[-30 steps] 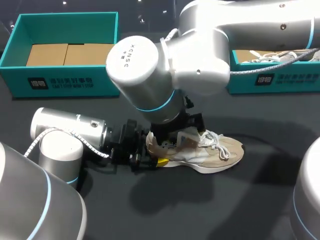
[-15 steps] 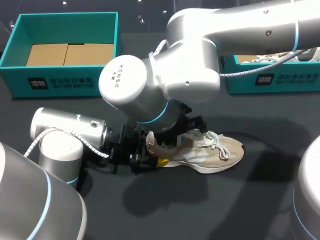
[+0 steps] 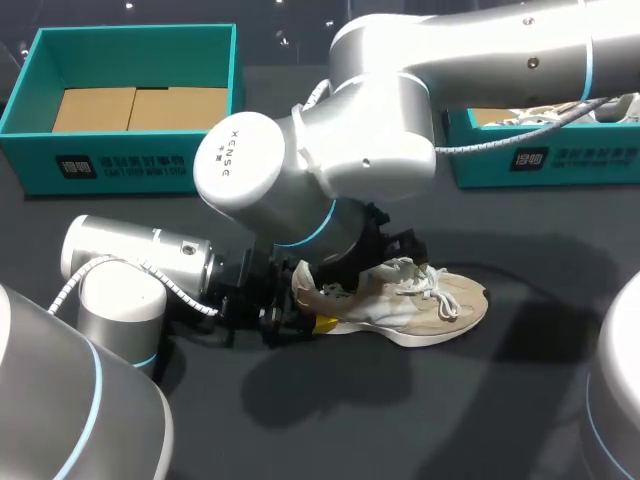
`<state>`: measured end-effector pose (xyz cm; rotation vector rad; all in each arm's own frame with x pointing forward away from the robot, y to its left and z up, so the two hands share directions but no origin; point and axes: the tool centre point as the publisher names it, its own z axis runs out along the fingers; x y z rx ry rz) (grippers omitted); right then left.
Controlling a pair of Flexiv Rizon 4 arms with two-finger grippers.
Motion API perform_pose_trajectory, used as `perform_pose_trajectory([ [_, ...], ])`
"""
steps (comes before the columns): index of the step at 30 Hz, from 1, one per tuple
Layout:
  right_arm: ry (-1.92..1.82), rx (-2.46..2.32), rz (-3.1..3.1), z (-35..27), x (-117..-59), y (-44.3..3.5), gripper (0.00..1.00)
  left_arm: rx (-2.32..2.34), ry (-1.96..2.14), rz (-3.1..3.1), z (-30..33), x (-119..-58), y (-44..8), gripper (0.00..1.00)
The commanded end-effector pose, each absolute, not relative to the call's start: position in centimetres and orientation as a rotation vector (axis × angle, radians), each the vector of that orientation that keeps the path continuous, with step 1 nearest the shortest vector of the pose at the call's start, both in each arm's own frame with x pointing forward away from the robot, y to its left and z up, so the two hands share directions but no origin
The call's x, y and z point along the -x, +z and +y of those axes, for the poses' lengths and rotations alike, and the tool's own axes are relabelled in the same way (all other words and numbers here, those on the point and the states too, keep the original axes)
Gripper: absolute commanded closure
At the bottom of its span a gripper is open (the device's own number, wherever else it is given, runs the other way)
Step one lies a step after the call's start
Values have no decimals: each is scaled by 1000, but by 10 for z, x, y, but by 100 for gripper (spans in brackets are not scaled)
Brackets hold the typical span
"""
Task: Take the shoe out of the shoebox, open the shoe tongue, remove and reinsert the insole, then place the shoe into the shoebox
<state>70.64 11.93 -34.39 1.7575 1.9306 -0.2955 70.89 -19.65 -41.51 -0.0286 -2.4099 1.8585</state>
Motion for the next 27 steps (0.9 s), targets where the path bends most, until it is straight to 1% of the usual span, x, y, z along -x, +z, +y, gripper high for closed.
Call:
perform_pose_trajectory([
  [1,-199,-1973,1670,116,-700,-335,0,27,1859,-2411,-197,-708,-418,100],
  [9,-226,-2005,1693,114,-700,-330,0,27,1859,-2411,-197,-708,-418,100],
  [12,-237,-2017,1705,109,-700,-326,11,27,1859,-2411,-197,-708,-418,100],
  [14,-245,-2029,1720,106,-701,-323,25,27,1859,-2411,-197,-708,-418,100],
  [16,-254,-2037,1727,104,-701,-322,46,27,1859,-2411,-197,-708,-418,100],
  [17,-256,-2037,1740,103,-702,-321,51,27,1859,-2411,-197,-708,-418,100],
  [25,-289,-2017,1826,105,-704,-315,55,27,1859,-2411,-197,-708,-418,100],
  [27,-295,-2013,1840,106,-703,-313,58,27,1859,-2411,-197,-708,-418,100],
])
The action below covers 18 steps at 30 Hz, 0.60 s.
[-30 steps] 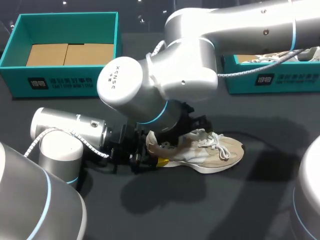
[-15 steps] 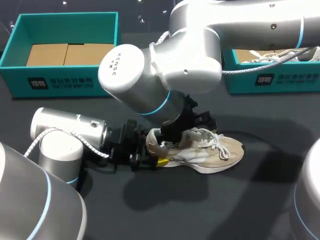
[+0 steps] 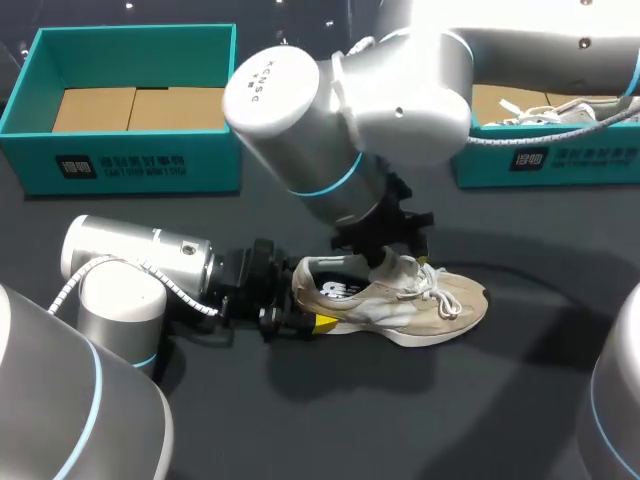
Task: Take the shoe out of the shoebox, open the shoe tongue, remove and reinsert the insole, then place the shoe into the shoebox
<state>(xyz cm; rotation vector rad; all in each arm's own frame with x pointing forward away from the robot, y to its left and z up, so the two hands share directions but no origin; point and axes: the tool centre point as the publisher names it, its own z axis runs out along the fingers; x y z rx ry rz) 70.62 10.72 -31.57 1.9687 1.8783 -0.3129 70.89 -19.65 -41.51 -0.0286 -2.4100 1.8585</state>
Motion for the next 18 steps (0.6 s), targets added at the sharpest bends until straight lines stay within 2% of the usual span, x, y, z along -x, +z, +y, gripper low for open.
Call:
perform_pose_trajectory([
  [1,-299,-2014,1866,106,-702,-313,63,27,1859,-2411,-197,-708,-418,100],
  [2,-297,-2011,1881,106,-702,-312,65,27,1859,-2411,-197,-708,-418,100],
  [3,-298,-2001,1914,107,-700,-311,74,27,1859,-2411,-197,-708,-418,100],
  [4,-295,-1996,1944,107,-700,-311,92,27,1859,-2411,-197,-708,-418,100],
  [5,-290,-1981,1978,107,-699,-310,100,27,1859,-2411,-197,-708,-418,100],
  [12,-38,-1808,2415,94,-699,-306,100,27,1859,-2411,-197,-708,-418,100],
  [18,-38,-1808,2415,94,-699,-306,100,27,1859,-2411,-197,-708,-418,100],
])
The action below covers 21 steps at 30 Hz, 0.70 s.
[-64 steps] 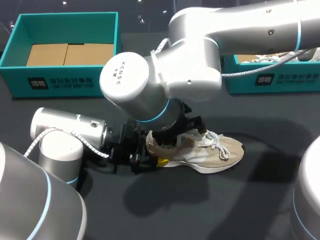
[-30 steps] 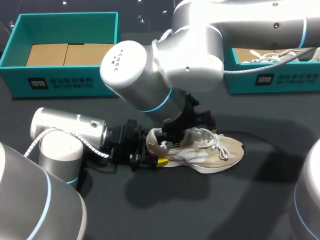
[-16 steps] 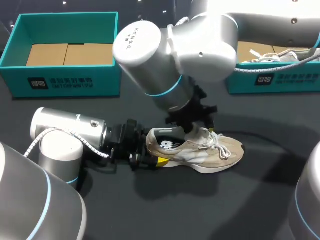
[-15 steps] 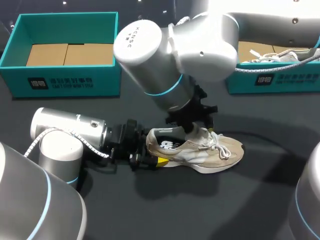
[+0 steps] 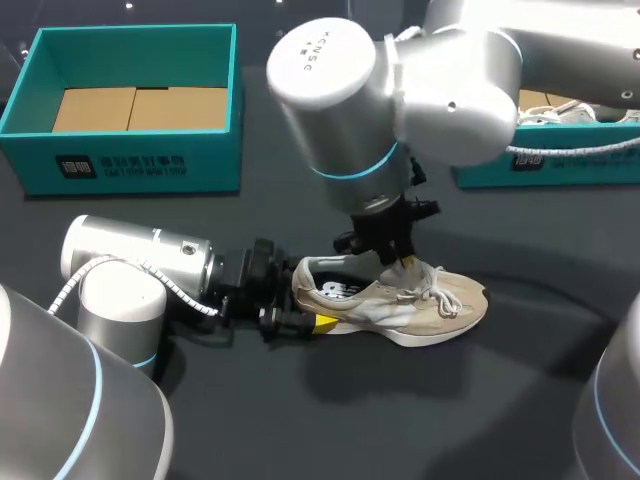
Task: Take the shoe out of the shoebox, open the shoe tongue, remove and reinsert the insole, then place the shoe into the shoebox
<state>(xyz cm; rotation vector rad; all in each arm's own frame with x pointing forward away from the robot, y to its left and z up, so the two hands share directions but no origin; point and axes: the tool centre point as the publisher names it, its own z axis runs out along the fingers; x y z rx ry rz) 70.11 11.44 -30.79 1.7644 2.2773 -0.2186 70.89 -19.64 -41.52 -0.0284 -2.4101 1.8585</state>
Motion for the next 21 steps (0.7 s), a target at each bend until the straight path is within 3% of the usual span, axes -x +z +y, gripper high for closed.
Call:
perform_pose_trajectory([
  [1,-38,-1808,2415,94,-699,-306,100,27,1859,-2411,-197,-708,-418,100],
  [9,-38,-1808,2415,94,-699,-306,100,27,1859,-2411,-197,-708,-418,100],
  [21,-137,-1820,2384,38,-711,-321,100,27,1859,-2411,-197,-708,-418,100],
])
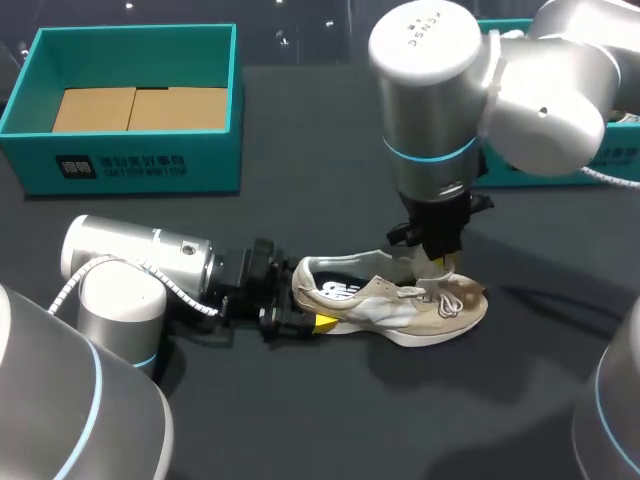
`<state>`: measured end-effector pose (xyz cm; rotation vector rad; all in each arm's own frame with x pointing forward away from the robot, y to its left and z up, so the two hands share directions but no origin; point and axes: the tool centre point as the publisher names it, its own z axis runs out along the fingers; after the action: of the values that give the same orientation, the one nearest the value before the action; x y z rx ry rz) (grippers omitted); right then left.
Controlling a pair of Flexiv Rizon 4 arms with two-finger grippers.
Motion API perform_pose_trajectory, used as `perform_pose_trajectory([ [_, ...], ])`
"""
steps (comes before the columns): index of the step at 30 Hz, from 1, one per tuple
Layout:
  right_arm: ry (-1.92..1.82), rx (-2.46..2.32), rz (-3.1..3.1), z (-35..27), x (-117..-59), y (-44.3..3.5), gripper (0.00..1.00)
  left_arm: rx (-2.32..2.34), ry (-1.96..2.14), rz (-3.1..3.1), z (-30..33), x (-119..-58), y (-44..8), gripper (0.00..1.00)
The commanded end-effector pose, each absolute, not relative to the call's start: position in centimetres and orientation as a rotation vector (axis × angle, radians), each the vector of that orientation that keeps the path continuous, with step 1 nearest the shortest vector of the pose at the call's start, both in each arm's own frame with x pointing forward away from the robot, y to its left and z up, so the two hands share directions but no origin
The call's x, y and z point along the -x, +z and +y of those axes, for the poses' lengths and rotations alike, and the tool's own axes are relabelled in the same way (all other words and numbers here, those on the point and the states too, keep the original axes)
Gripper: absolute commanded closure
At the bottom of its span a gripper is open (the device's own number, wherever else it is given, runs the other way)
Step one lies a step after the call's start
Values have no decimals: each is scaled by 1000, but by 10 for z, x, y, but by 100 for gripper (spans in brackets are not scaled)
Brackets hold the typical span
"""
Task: Take the shoe out of the shoebox, open the shoe tongue, remove and reinsert the insole, then place the shoe into the shoebox
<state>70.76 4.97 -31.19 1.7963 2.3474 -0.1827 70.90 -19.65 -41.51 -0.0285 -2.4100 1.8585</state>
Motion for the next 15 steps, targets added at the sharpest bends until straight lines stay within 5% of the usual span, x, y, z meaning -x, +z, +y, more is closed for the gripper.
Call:
perform_pose_trajectory([
  [1,-147,-1821,2382,35,-713,-324,100,27,1859,-2411,-197,-708,-418,100],
  [9,-222,-1805,2370,24,-717,-344,100,27,1859,-2411,-197,-708,-418,100],
  [15,-261,-1822,2314,18,-714,-351,58,27,1859,-2411,-197,-708,-418,100],
])
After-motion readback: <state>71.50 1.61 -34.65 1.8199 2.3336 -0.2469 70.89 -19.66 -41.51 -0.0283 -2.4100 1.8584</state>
